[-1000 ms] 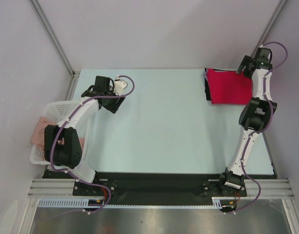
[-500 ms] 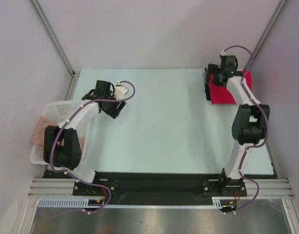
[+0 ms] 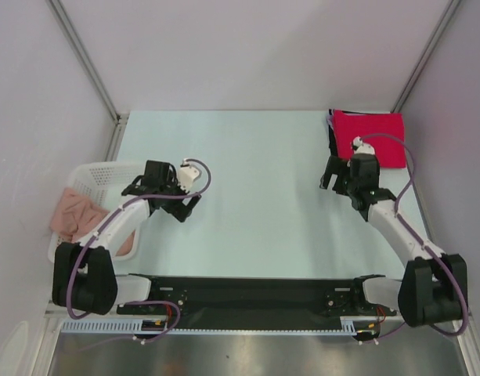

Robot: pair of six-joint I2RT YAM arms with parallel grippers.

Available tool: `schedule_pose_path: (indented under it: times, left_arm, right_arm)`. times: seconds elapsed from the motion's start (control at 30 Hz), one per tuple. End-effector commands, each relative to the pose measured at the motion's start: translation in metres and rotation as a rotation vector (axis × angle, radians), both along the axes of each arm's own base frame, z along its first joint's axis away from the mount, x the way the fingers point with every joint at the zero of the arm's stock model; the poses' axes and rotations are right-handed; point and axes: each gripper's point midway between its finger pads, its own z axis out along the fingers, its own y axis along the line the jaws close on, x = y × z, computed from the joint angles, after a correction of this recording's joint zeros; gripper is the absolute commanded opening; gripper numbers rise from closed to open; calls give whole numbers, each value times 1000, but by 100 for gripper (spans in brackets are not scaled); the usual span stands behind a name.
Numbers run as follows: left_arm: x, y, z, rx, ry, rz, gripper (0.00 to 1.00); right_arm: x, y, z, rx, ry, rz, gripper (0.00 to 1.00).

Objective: Fold and stack the t-shirts
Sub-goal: Neatly place the folded tshirt to the corner

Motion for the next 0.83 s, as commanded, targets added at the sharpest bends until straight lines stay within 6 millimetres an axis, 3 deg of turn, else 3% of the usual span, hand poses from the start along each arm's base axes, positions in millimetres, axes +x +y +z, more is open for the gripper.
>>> schedule_pose_path:
  times: [0.0,0.07,0.1,0.13,0.23,0.3,0.8]
  left_arm:
    - [-2,5,-2,-22,-59,62,100]
    - [-8,7,-11,-25,-70,71,100]
    - [-9,6,-10,-33,-85,71,100]
    - [-9,5,-8,-43,-97,69,100]
    - [-6,5,-2,-53,-129,84,100]
    - [-3,6,2,-53,-137,92,100]
    - [-4,11,-2,-24,-137,105,100]
  right_arm:
    - [-23,4,7,-12,-89,-26,100]
    - [-36,5,18,-13,-156,-20,100]
    - [-39,4,22,-14,-185,-23,100]
    - [-48,2,11,-21,-178,-21,100]
    - [-56,2,27,3,-270,-14,100]
    - [-58,2,36,8,-315,-13,100]
    - [-56,-5,34,-18,-303,-48,100]
